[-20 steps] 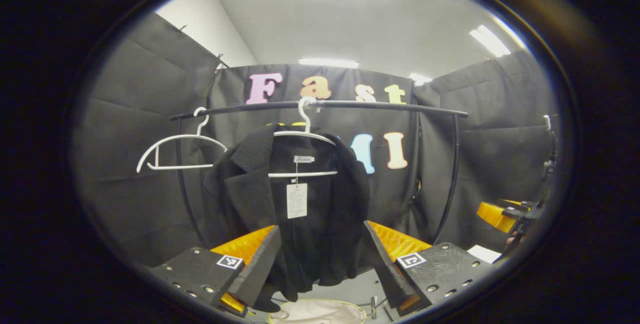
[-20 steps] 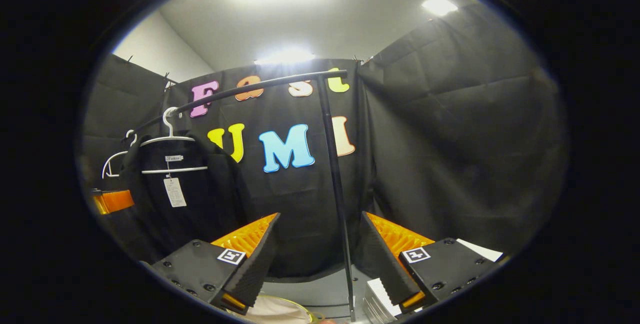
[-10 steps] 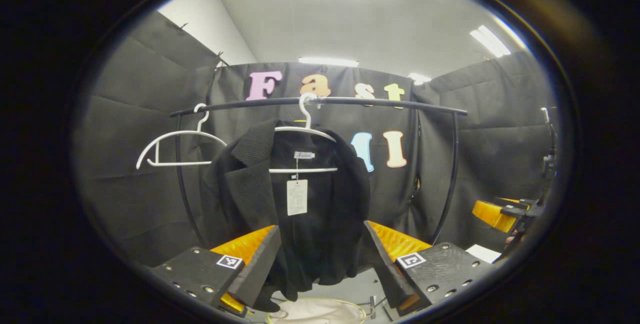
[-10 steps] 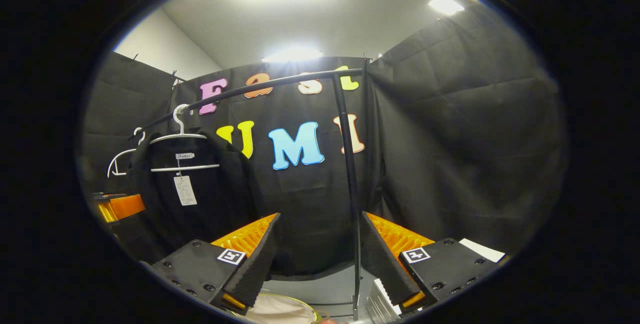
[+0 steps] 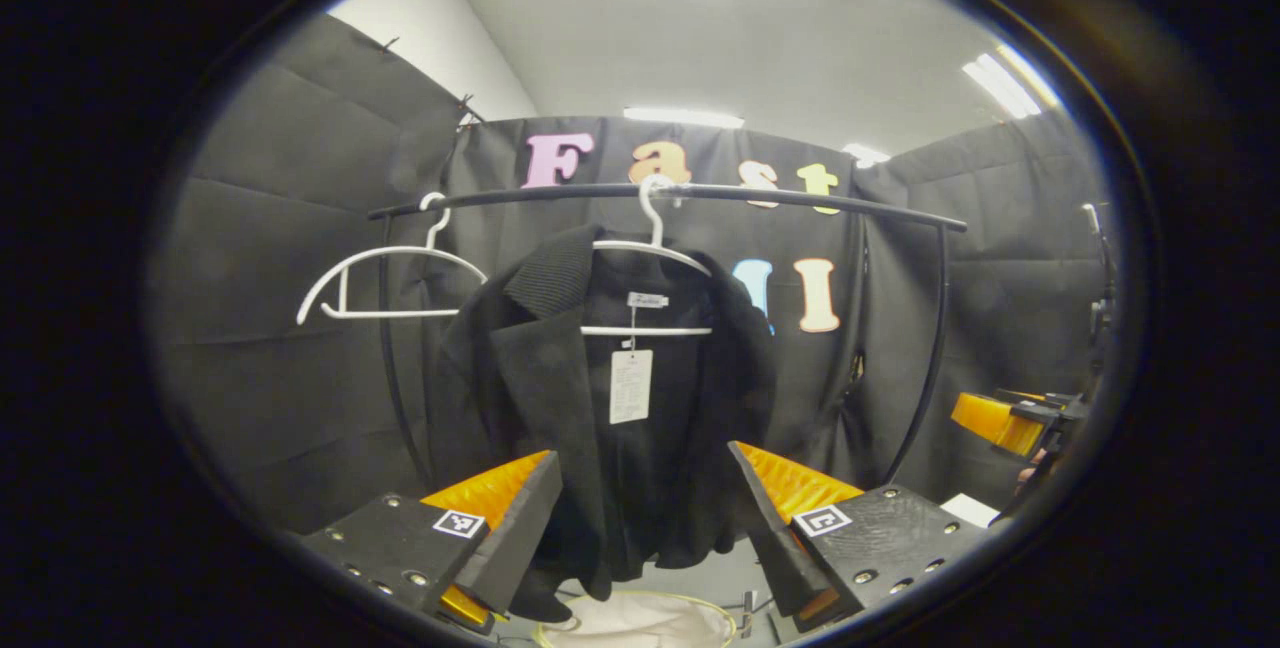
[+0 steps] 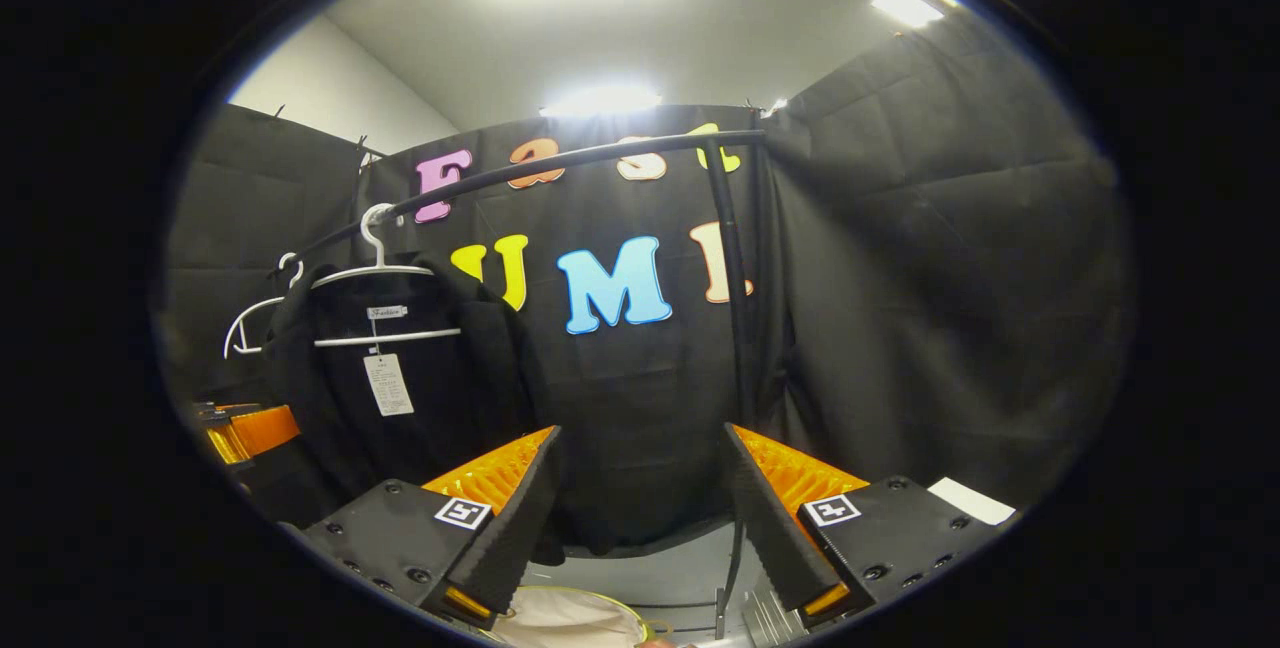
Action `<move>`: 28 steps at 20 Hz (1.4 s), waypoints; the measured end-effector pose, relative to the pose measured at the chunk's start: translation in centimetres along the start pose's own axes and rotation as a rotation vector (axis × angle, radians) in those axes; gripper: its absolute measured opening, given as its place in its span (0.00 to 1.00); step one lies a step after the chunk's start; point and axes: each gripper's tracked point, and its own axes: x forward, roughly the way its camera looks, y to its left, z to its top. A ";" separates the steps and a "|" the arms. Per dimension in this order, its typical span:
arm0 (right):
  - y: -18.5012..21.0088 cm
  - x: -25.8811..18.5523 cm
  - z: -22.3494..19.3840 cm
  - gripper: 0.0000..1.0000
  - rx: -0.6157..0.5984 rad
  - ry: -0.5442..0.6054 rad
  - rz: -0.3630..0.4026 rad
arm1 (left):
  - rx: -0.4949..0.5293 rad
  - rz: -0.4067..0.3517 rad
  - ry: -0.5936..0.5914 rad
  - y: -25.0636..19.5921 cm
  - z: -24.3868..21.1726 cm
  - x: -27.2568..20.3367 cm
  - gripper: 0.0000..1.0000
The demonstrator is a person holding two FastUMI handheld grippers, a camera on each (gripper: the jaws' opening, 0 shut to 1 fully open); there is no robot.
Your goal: Grasp the clothes on the hanger with both hands and then place them into the laundry hamper below.
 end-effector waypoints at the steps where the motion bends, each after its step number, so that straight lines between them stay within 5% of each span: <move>1: 0.6 0.2 0.2 0.98 0.001 0.001 0.014 | -0.006 0.013 -0.002 0.5 0.1 -0.1 0.95; 17: 12.3 11.2 -0.1 0.98 0.030 0.089 0.407 | -0.002 0.323 0.041 5.1 1.7 2.0 0.95; 28: 17.0 18.9 -1.7 0.98 -0.021 0.081 0.578 | 0.114 0.468 -0.005 5.8 3.4 5.2 0.95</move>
